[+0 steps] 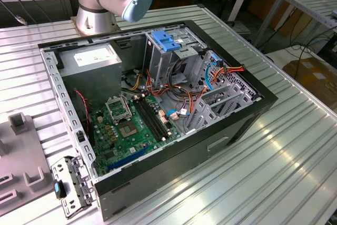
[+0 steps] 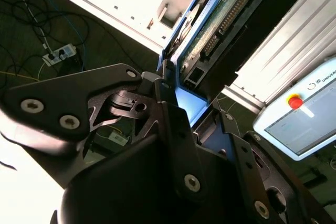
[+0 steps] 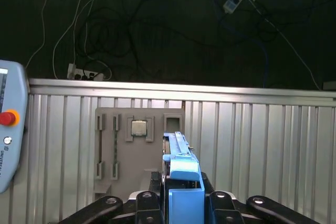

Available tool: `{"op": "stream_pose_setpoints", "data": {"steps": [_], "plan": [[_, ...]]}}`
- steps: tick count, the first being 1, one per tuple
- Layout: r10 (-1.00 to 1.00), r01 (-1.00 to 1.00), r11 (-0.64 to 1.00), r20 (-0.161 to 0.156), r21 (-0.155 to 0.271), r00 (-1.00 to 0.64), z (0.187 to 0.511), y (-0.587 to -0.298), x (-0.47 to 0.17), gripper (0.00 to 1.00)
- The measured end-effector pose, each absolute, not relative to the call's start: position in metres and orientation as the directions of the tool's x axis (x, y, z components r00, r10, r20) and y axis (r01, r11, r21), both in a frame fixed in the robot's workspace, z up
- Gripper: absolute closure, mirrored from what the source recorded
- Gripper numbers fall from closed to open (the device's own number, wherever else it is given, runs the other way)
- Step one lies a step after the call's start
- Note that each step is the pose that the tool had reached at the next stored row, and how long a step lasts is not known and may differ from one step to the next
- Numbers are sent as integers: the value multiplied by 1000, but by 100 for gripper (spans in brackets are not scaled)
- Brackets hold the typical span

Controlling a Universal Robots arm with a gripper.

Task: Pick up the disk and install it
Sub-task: 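Pick up the disk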

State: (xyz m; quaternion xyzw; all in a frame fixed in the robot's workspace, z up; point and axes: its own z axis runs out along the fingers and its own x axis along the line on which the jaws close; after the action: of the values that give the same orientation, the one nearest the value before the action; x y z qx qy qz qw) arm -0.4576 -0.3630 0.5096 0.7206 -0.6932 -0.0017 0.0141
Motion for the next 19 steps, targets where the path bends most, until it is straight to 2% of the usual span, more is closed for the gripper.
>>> {"op": "stream_pose_setpoints", "data": {"steps": [19], "plan": [[-999,-999,-39,17,23,39,510,-363,-422,63]]}}
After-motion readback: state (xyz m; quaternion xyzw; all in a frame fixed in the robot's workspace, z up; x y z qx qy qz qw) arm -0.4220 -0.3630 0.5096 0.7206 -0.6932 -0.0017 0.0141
